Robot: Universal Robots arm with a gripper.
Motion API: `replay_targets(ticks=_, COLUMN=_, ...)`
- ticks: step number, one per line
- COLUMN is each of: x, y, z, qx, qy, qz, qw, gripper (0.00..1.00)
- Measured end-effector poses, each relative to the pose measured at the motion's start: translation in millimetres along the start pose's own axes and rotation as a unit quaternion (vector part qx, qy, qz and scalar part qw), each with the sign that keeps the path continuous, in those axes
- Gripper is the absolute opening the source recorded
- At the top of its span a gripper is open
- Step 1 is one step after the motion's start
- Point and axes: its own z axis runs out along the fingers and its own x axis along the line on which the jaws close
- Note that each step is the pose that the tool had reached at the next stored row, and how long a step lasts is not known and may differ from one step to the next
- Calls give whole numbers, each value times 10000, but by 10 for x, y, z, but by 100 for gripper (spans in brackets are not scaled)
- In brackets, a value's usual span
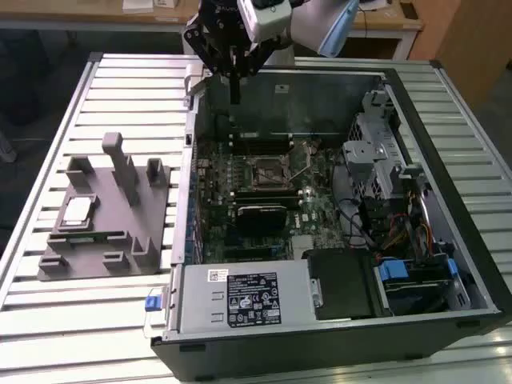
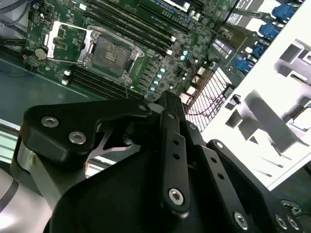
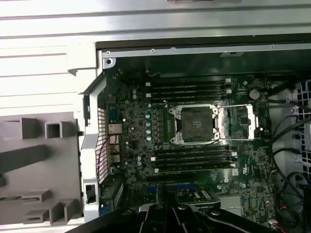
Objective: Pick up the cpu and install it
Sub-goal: 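Reach for the cpu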
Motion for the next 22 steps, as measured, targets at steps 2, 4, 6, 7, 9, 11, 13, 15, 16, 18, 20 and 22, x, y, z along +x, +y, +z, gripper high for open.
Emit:
replay_targets(ticks=2, x=0, y=0, z=0, qx=0, qy=0, qz=0, qw=10000, gripper=11)
replay_targets(ticks=4, x=0, y=0, z=0, qx=0, qy=0, qz=0, qw=10000, gripper=11)
replay_targets(ticks=6, x=0, y=0, z=0, qx=0, qy=0, qz=0, qw=10000, gripper=11)
replay_targets(ticks=7, x=0, y=0, z=0, qx=0, qy=0, qz=0, qw=10000, gripper=11)
replay_targets(ticks=9, x=2, y=0, z=0, qx=0, qy=0, qz=0, qw=10000, gripper=11)
replay_targets(ticks=11, x=11, y=-1, z=1, qx=0, qy=0, qz=1, qw=10000, gripper=11)
replay_targets(ticks=13, x=24, y=-2, z=2, qx=0, qy=0, qz=0, qw=10000, gripper=11)
replay_targets(ticks=15, x=43, y=-4, z=2, qx=0, qy=0, qz=0, qw=10000, gripper=11)
replay_targets(ticks=16, x=56, y=-5, z=2, qx=1, qy=0, qz=0, qw=10000, gripper=11)
replay_targets(ticks=18, x=83, y=-7, z=3, qx=0, qy=0, qz=0, qw=10000, gripper=11)
replay_targets(ticks=20, x=114, y=-8, z=4, qx=0, qy=0, qz=0, qw=10000, gripper=11)
replay_targets(ticks=22, x=145, y=-10, z=5, qx=0, qy=0, qz=0, qw=10000, gripper=11)
